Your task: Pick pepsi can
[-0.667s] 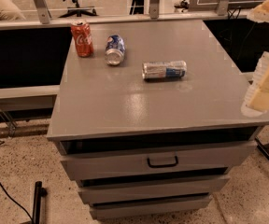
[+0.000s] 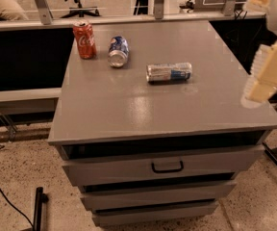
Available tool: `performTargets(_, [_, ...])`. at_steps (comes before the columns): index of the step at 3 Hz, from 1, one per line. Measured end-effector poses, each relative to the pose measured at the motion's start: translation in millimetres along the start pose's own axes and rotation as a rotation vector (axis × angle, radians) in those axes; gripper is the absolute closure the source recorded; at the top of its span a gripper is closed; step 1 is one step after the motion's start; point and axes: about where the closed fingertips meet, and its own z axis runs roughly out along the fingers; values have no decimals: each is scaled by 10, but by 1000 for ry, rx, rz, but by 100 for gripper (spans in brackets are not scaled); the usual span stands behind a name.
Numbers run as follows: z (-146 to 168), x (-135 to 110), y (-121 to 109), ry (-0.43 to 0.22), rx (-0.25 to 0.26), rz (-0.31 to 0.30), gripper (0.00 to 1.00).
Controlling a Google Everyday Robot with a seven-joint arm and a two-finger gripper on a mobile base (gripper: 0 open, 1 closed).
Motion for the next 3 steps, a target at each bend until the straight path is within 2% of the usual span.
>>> performTargets(1, [167, -339, -480, -51, 66, -182, 0])
performTargets(2, [334, -668, -897, -79, 96, -327, 0])
performTargets(3, [534, -1026, -1199, -94, 98, -488, 0])
